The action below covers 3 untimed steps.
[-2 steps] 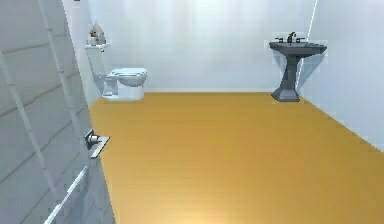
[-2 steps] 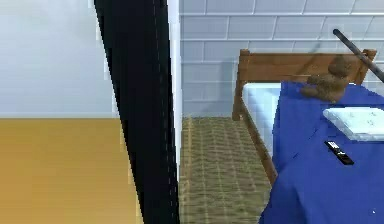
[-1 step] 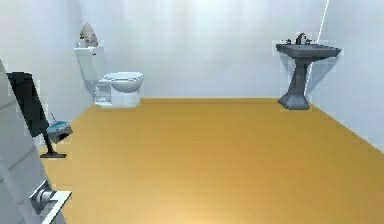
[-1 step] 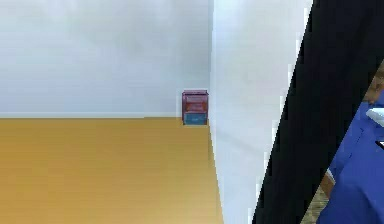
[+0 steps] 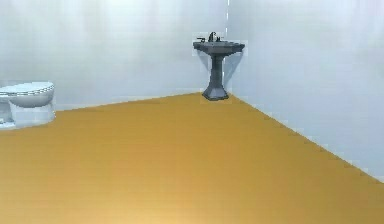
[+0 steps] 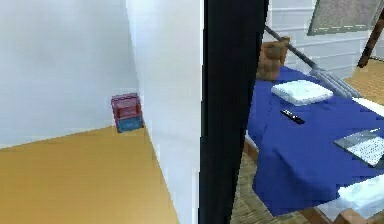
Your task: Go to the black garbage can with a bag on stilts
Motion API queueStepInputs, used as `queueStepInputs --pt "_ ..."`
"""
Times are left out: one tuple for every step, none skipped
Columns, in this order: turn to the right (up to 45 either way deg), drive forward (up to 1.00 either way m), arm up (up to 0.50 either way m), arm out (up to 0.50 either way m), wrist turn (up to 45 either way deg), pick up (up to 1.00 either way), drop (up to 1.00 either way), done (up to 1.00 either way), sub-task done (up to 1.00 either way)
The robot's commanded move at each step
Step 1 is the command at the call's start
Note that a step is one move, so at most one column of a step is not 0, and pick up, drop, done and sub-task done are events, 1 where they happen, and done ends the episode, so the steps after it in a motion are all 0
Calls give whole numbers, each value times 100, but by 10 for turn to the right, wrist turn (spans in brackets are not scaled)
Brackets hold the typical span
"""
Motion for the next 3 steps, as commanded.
queueStepInputs --pt "0 25 0 0 0 0 0 0 0" --pt "-180 0 0 0 0 0 0 0 0" --pt "0 55 0 0 0 0 0 0 0"
